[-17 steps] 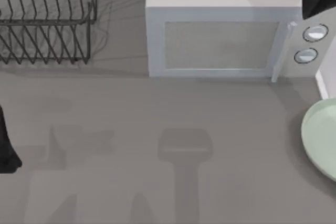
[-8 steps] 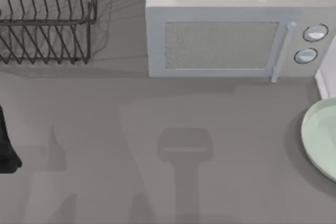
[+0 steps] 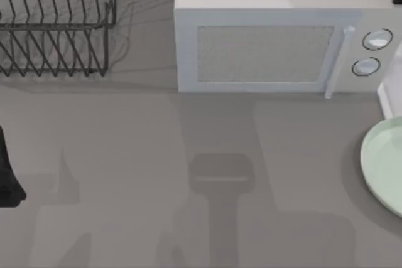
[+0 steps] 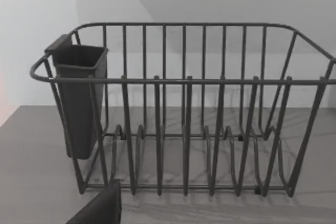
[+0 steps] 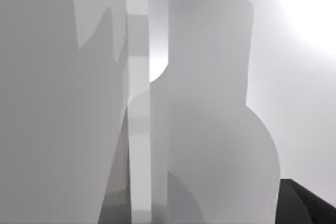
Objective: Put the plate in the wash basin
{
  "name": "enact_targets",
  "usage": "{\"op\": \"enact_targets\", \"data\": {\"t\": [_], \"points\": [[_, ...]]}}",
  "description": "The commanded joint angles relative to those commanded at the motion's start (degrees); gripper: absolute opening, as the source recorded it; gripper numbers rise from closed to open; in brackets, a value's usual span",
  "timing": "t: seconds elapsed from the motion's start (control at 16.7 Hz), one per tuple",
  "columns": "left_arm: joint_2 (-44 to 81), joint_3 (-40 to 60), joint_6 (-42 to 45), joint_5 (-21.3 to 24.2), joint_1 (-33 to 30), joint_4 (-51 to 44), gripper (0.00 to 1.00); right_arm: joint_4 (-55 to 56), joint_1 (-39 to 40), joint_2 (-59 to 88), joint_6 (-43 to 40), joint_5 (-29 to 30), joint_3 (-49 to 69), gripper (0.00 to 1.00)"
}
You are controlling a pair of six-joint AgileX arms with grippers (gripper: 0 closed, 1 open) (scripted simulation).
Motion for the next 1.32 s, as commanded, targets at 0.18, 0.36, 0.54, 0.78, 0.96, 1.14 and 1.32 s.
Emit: {"op": "enact_targets", "data": {"t": [0.18,0.36,0.54,0.78,0.96,1.14,1.32], "points": [[0.00,0.00,0.00,0.00,0.00,0.00,1.00,0.00,0.00,0.00,0.00,0.00,0.00,0.00],[0.00,0.00,0.00,0.00,0.00,0.00,1.00,0.00,0.00,0.00,0.00,0.00,0.00,0.23],[0.00,0.00,0.00,0.00,0.00,0.00,1.00,0.00,0.00,0.00,0.00,0.00,0.00,0.45],[0.00,0.00,0.00,0.00,0.00,0.00,1.00,0.00,0.00,0.00,0.00,0.00,0.00,0.75],[0.00,0.00,0.00,0.00,0.00,0.00,1.00,0.00,0.00,0.00,0.00,0.00,0.00,0.98],[0.00,0.00,0.00,0.00,0.00,0.00,1.00,0.00,0.00,0.00,0.00,0.00,0.00,1.00],[0.00,0.00,0.00,0.00,0.00,0.00,1.00,0.00,0.00,0.00,0.00,0.00,0.00,1.00]]}}
